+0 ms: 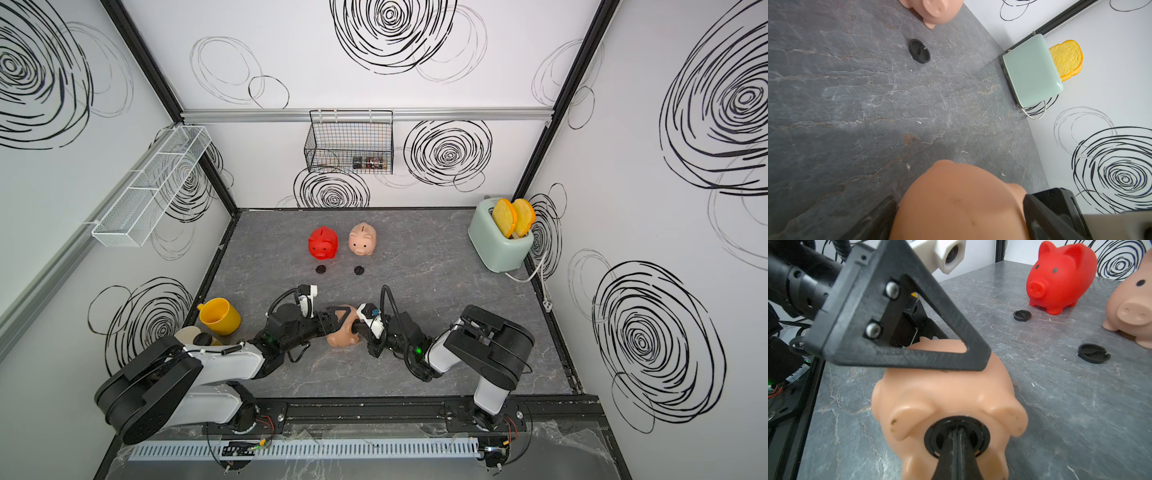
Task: Open piggy banks
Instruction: Open the lid on the piggy bank.
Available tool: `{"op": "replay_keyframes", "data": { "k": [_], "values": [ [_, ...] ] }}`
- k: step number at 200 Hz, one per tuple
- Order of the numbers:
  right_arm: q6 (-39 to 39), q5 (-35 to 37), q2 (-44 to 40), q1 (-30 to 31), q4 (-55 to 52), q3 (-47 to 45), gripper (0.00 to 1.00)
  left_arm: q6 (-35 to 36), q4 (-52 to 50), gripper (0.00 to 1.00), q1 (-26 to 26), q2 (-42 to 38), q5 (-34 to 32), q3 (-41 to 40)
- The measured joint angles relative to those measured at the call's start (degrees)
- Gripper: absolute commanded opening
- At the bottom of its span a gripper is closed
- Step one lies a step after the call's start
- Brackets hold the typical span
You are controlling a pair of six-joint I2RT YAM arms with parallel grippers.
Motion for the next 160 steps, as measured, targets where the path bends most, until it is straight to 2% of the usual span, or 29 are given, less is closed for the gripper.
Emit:
{"op": "replay_keyframes", "data": {
  "k": [160],
  "values": [
    [-11.9, -0.1, -6.3, 0.2, -9.2, -0.7, 0.00, 2.3, 1.6, 0.96, -0.2, 3.2, 2.2, 1.0]
  ]
}}
